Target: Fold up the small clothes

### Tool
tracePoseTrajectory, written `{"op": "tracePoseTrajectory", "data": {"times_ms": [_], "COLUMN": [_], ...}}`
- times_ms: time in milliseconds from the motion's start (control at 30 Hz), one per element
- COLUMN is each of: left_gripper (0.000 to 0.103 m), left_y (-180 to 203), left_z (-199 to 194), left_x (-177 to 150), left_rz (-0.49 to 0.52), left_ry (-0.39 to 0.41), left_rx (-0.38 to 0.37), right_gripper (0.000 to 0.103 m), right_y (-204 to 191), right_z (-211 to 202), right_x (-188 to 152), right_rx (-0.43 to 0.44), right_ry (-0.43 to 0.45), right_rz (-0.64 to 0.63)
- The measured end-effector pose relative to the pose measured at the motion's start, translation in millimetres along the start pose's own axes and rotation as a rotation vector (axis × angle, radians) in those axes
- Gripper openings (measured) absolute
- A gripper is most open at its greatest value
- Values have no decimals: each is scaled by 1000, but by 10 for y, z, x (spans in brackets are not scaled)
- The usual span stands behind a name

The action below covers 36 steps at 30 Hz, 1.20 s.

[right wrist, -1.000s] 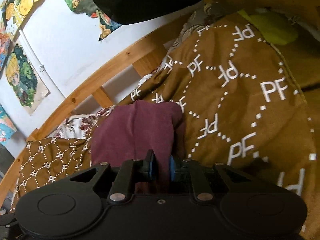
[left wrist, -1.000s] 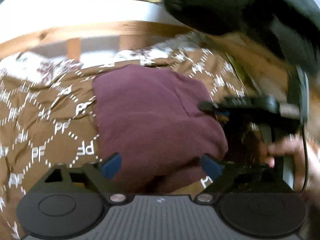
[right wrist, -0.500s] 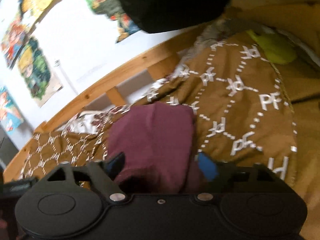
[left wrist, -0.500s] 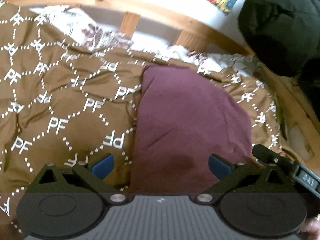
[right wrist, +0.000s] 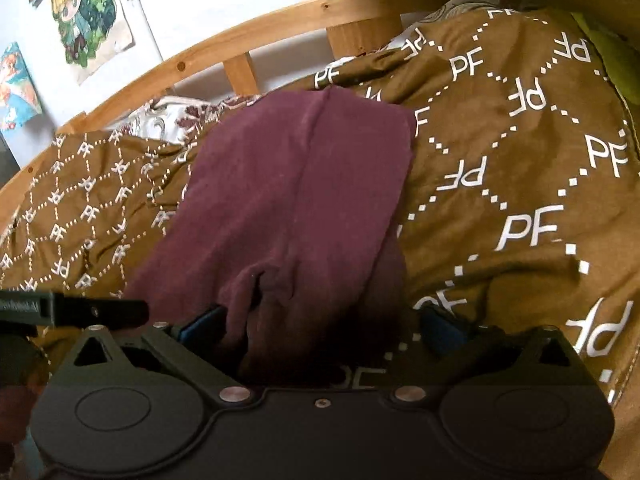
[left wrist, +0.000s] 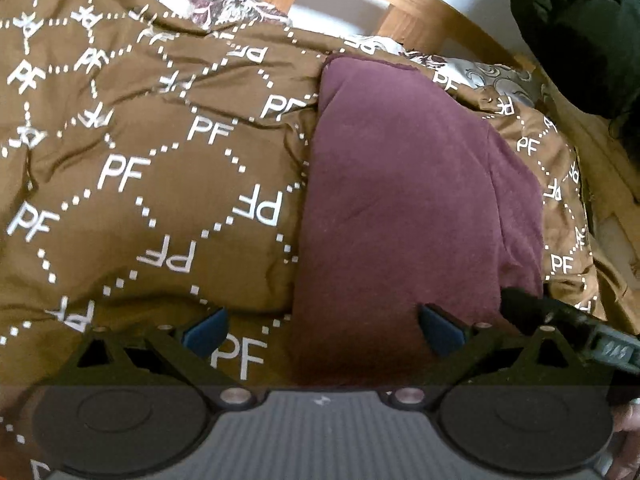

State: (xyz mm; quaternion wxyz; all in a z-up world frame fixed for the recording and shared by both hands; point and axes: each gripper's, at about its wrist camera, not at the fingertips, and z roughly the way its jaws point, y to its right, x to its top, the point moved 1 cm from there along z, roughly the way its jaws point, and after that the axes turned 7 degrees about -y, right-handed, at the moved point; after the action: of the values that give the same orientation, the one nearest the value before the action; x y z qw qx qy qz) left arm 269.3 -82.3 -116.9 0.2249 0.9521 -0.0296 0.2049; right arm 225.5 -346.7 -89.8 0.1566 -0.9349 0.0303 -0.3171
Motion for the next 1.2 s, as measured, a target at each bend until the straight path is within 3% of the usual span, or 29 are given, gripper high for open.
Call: {"op": "tracePoseTrajectory", "data": {"times_ms": [100, 200, 267, 367, 433, 500, 600, 700, 767, 833, 900, 1000, 1200], "left_gripper": [103, 103, 103, 103, 103, 103, 103, 103, 103, 103, 103, 103, 103], "left_y": [-78, -85, -66, -71, -77, -74, -53, -33, -35, -39, -38, -34, -21], "left_z": [72, 103, 109, 110, 107, 109, 112, 109, 106, 104, 100, 103, 114], "left_x": [9, -5, -15, -22, -30, -41, -58, -70, -71, -74, -84, -88, -97], "left_rz": [-51, -32, -16, -10, -10, -10, -4, 3, 4, 0, -1, 1, 3], "left_ry": [-19, -9, -4, 1, 5, 13, 26, 23, 22, 23, 25, 26, 32], "left_rx": [-45, -52, -46, -50, -53, -51, -41, -43, -42, -42, -39, -36, -28], "right_gripper": [102, 102, 95, 65, 31, 18, 13, 13, 13, 13, 13, 13, 13], "right_y": [82, 205, 263, 271, 267, 234, 77, -246, -386, -402, -353, -126, 457], "right_z": [-70, -159, -196, -193, -173, -140, -104, -105, -75, -28, -14, -1, 75], "right_x": [24, 58, 89, 152, 178, 184, 217, 176, 159, 175, 184, 276, 306], "right_rx": [51, 76, 75, 39, 13, 1, -35, -95, -81, -76, -126, -169, -87], "right_ry": [66, 189, 261, 311, 323, 341, 376, 430, 436, 425, 429, 422, 391], "right_rz": [75, 184, 222, 215, 208, 175, 32, -216, -286, -264, -256, -133, 140]}}
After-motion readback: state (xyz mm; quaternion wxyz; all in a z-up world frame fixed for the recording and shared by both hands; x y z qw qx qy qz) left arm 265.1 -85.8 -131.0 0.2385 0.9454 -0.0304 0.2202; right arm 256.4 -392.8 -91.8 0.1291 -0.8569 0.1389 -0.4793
